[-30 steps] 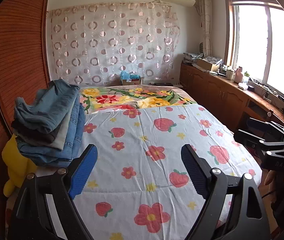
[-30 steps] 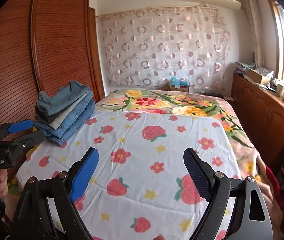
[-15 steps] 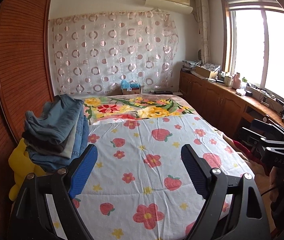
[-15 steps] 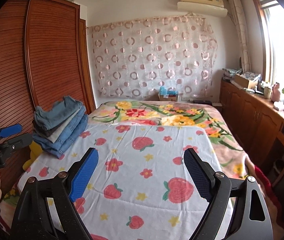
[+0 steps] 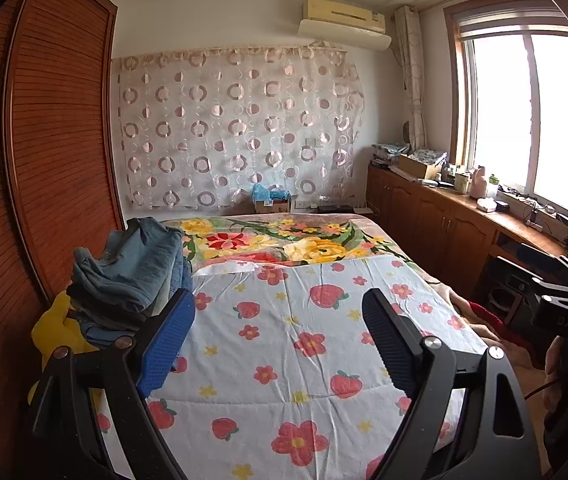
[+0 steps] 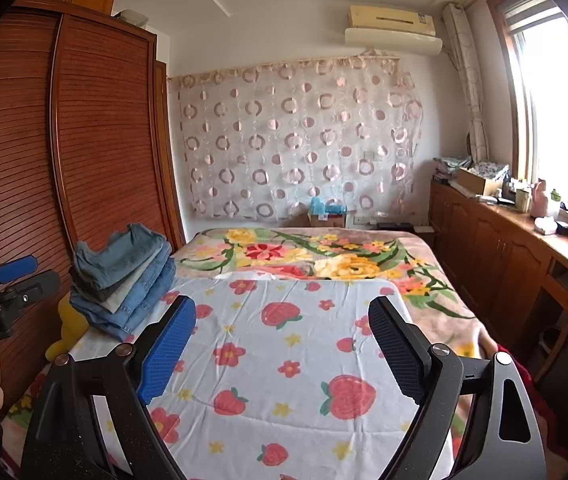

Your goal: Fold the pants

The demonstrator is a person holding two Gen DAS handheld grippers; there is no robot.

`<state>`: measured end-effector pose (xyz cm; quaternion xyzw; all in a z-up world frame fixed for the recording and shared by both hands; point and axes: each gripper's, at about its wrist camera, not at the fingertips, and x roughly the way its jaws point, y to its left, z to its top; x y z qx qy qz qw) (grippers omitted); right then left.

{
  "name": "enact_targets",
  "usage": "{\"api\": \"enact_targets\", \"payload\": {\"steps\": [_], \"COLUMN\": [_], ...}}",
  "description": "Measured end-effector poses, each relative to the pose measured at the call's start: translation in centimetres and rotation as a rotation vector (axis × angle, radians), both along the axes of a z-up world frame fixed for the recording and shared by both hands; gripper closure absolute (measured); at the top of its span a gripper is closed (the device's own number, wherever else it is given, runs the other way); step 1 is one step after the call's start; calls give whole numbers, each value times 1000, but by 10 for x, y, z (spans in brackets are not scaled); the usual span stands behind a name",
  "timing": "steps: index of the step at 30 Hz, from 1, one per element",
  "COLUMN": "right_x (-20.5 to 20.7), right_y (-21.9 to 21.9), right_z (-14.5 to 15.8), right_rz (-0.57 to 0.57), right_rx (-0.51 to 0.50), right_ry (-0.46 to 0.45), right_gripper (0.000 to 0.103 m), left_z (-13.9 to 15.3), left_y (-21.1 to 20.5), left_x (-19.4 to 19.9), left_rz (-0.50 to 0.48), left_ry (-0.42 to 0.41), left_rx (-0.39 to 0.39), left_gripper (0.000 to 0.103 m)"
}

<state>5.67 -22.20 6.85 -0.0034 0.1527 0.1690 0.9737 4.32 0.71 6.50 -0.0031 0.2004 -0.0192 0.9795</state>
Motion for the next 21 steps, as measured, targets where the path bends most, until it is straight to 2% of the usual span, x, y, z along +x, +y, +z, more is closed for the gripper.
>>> {"api": "enact_targets", "payload": {"steps": [21], "right_x": [3], "right_y": [1], "right_z": [-1], "right_rz": [-9], "right_rx": [-7], "right_ry": [-6], "right_gripper": [13], "left_z": [-1], "left_y": [2], "left_x": [-1], "left_rz": [5], "left_ry": [1], "left_rx": [0], "left_gripper": [17]}}
